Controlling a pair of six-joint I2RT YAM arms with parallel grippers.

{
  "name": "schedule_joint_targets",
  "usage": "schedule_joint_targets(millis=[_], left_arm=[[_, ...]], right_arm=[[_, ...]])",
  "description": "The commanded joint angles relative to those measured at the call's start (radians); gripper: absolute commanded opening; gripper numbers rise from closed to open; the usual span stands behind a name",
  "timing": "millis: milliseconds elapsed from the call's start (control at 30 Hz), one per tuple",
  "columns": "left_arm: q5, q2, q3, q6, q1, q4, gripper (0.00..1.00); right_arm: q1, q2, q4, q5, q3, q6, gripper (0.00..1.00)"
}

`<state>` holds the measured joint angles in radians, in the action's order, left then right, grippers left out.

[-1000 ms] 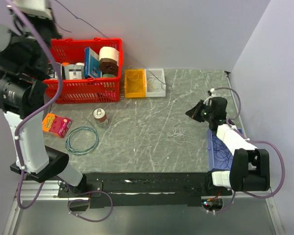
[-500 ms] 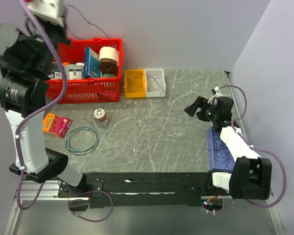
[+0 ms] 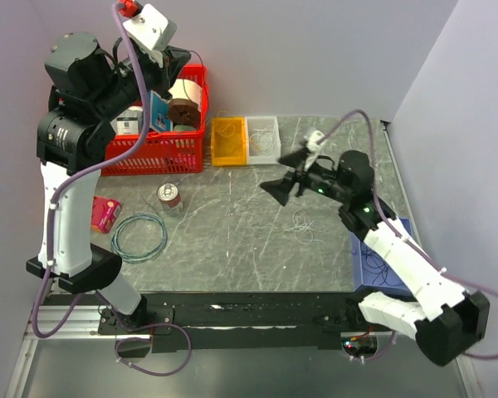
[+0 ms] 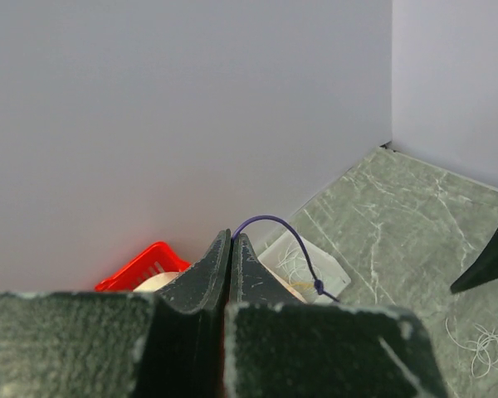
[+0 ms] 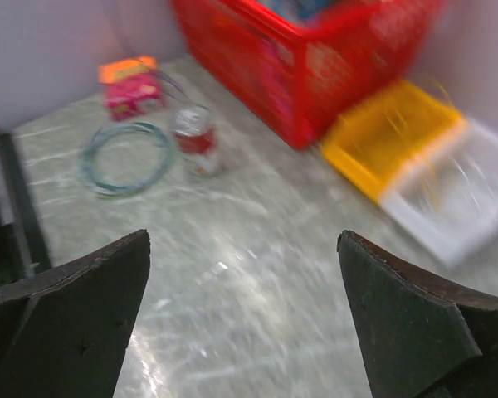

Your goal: Untangle the cables

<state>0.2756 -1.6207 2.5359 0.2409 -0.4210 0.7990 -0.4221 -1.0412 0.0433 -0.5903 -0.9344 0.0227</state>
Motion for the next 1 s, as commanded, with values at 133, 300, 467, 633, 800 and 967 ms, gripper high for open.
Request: schedule_joint_targets(millis=[133, 300, 467, 633, 800, 967], left_arm=[[0.013, 0.027, 0.044, -0.012, -0.002, -0.007, 0.01], [0.016, 0.03, 0.063, -0.012, -0.002, -0.003, 0.01], [0.013, 0.035, 0.073, -0.009, -0.002, 0.005, 0.01], [0.02, 0.039, 0.083, -0.009, -0.004, 0.009, 0.01], [0.008, 0.039, 0.09, -0.008, -0.002, 0.014, 0.01], [-0.058, 0.045, 0.072, 0.012, -0.002, 0.008, 0.01]], right_arm=[[-0.253, -0.275, 0.191, 0.069, -0.329, 0.01, 1.0], [-0.286, -0.433, 0.24, 0.073, -0.444, -0.086, 1.0], [-0.307, -0.522, 0.277, 0.07, -0.487, -0.115, 1.0], [-0.311, -0.585, 0.201, 0.25, -0.535, -0.095, 0.99], [-0.313, -0.606, 0.205, 0.244, -0.508, -0.079, 0.64], [-0.31, -0.548, 0.182, 0.306, -0.431, -0.083, 0.0]])
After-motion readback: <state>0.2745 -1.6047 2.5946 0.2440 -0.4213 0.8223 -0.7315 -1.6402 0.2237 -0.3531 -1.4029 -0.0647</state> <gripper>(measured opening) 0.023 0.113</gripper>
